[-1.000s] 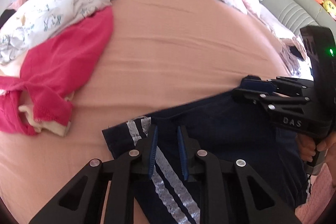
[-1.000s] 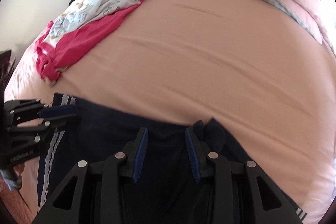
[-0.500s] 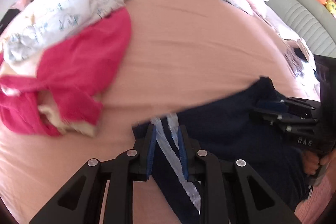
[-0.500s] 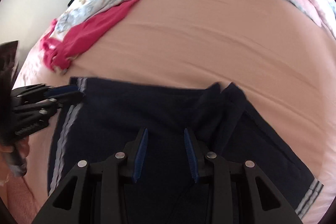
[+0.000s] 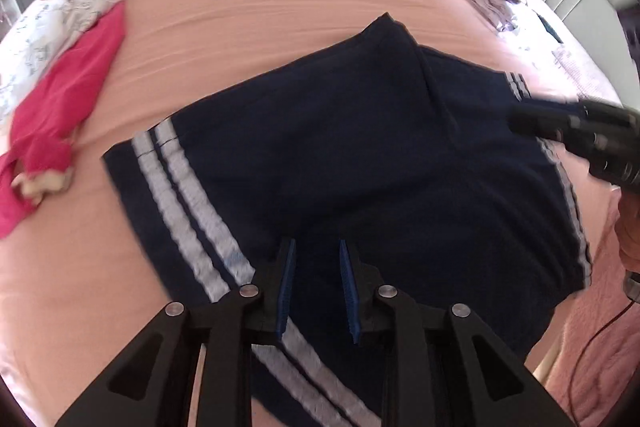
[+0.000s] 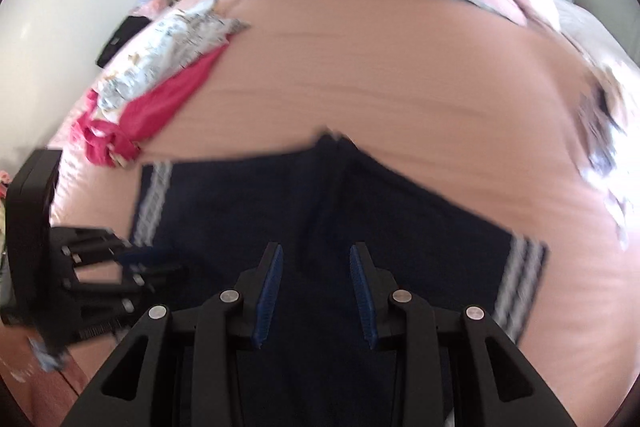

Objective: Fold clothes

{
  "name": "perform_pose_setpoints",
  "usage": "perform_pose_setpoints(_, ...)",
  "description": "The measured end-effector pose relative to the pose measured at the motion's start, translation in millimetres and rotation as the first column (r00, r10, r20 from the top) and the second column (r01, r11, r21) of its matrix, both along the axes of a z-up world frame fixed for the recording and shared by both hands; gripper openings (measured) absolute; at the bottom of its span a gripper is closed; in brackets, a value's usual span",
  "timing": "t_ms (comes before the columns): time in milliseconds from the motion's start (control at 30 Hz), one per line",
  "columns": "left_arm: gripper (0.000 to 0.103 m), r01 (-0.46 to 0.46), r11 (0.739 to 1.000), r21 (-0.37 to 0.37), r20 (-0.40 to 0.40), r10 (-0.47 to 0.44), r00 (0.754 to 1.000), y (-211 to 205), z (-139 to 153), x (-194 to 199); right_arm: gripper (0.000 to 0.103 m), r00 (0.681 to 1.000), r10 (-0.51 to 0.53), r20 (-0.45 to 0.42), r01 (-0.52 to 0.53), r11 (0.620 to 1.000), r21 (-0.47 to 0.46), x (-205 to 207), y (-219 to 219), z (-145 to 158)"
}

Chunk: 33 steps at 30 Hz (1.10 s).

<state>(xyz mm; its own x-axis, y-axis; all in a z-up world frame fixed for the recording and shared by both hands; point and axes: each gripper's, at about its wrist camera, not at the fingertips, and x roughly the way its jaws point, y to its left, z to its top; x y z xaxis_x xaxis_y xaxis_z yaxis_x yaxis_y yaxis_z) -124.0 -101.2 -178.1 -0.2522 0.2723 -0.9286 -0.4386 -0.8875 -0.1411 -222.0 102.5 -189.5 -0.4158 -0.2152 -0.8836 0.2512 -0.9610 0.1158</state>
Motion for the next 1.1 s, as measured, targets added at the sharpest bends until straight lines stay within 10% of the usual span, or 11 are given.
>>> perform_pose_setpoints(100,0.054,-0.018,0.997,-0.069,-0.024,0.016,1.000,-0.7,9.5,-4.4,0.033,0.999,-0.043,0.031,0.041,0.996,0.081,19.6,24.6,-17.5)
perform_pose_setpoints(333,0.057,0.046,0.996,0.077,-0.122,-0.036,0.992,45.7,27.9,-38.4,0.033,0.991,-0.136,0.014,0.135,0.988,0.073,5.0,63.1,-22.2)
perform_pose_setpoints(500,0.026,0.132,0.978,0.164,-0.082,-0.120,0.989,94.5,24.7,-63.8,0.033,0.997,-0.077,-0.028,0.080,0.991,0.111,-37.1,54.3,-28.8)
perform_pose_setpoints(633,0.022,0.152,0.988,0.042,-0.049,-0.149,0.988,107.7,1.3,-88.9,0.029,0.997,-0.076,-0.032,0.080,0.984,0.159,-51.1,60.1,-37.2)
perform_pose_setpoints(767,0.017,0.052,0.995,0.086,-0.054,-0.048,0.997,79.7,4.1,-101.7,0.029,0.990,-0.124,-0.070,0.137,0.965,0.223,-45.3,83.0,-35.3)
perform_pose_setpoints(933,0.017,0.087,0.992,0.089,-0.116,-0.077,0.990,74.5,16.8,-102.6,0.029,0.944,-0.326,-0.053,0.330,0.927,0.179,-38.1,113.8,-31.3)
perform_pose_setpoints(1100,0.017,0.136,0.991,-0.020,-0.138,-0.137,0.981,106.6,9.4,-115.2,0.029,0.953,-0.290,-0.085,0.297,0.950,0.091,-36.9,106.3,-18.0)
